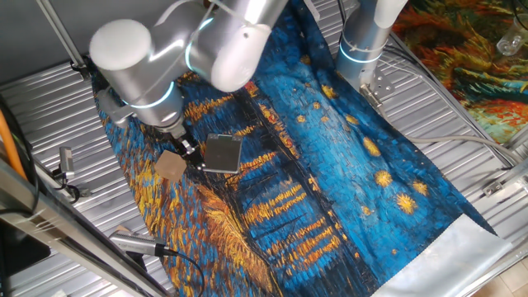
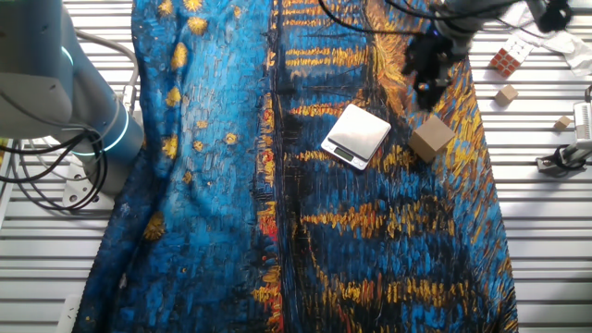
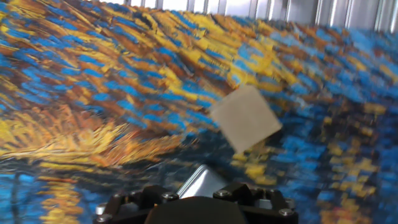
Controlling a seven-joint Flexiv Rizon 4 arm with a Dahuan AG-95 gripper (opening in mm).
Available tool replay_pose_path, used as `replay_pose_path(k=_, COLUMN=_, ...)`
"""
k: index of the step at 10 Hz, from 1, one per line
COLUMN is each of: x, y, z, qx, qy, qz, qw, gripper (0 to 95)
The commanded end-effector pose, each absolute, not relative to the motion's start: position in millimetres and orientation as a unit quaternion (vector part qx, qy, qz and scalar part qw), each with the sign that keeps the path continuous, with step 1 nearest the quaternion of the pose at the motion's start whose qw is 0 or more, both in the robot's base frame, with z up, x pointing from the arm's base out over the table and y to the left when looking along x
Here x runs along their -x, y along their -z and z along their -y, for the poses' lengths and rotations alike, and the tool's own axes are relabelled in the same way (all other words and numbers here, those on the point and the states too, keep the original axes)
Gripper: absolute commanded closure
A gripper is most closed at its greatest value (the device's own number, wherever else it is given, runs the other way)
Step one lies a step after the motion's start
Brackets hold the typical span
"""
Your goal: Remove the object from the scale
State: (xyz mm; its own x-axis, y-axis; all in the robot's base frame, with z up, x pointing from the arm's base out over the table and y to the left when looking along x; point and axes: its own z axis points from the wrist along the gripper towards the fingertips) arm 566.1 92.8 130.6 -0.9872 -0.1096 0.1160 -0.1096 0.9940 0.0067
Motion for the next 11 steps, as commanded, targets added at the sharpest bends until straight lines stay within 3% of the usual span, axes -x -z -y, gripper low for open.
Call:
replay_pose_path(k=1, x=-563.4, y=-131.7, z=-94.6, qx=-0.051, qy=0.000, qz=0.997, qw=0.058, gripper=95.0)
replay_pose_path(k=11, x=-562.5, y=-132.6, z=-95.7, qx=-0.048, qy=-0.002, qz=0.997, qw=0.058, gripper=95.0)
